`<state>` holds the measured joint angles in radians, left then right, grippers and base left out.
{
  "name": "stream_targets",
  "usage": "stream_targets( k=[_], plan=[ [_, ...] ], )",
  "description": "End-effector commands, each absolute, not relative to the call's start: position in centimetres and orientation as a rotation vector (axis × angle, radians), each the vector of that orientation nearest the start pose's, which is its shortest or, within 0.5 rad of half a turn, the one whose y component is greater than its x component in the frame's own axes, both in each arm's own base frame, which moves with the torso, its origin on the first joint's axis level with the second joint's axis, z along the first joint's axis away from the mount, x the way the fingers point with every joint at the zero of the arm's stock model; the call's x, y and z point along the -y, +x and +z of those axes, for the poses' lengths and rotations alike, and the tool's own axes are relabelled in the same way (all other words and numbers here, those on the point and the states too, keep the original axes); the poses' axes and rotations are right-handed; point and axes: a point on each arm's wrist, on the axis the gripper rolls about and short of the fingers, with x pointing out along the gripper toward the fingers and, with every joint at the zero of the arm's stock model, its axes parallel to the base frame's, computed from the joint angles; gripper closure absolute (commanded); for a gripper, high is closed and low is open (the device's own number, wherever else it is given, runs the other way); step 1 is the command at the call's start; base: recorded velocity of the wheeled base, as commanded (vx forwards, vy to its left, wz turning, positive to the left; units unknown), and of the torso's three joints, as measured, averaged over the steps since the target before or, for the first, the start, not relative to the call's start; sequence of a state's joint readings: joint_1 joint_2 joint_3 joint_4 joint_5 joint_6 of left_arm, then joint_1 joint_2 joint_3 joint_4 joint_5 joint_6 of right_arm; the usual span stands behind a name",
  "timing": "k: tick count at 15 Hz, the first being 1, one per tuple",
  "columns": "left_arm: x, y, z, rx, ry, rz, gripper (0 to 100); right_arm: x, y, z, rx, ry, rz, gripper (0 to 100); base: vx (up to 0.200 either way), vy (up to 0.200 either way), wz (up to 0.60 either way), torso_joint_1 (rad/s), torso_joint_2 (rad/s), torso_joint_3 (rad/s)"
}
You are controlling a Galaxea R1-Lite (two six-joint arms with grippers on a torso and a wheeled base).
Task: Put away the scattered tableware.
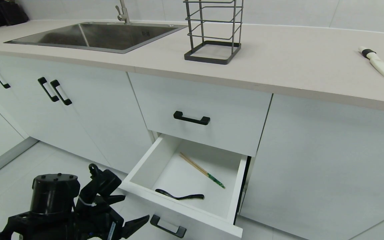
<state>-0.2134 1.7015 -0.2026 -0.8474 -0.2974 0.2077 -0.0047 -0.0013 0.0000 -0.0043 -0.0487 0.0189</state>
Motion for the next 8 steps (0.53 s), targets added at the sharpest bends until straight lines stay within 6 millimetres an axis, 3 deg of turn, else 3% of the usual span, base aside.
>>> stream_targets(
  k=[1,8],
  plan=[
    [5.3,21.2,5.3,-0.618,0.169,-0.562,0,0.1,-2.3,7.6,0.005,0.019,-0.054,0,0.000,0.000,0.00,0.000,0.00,0.000],
    [5.8,23.7,5.4,-0.514,0.169,-0.562,0,0.1,-2.3,7.6,0.005,0.019,-0.054,0,0.000,0.000,0.00,0.000,0.00,0.000]
  ],
)
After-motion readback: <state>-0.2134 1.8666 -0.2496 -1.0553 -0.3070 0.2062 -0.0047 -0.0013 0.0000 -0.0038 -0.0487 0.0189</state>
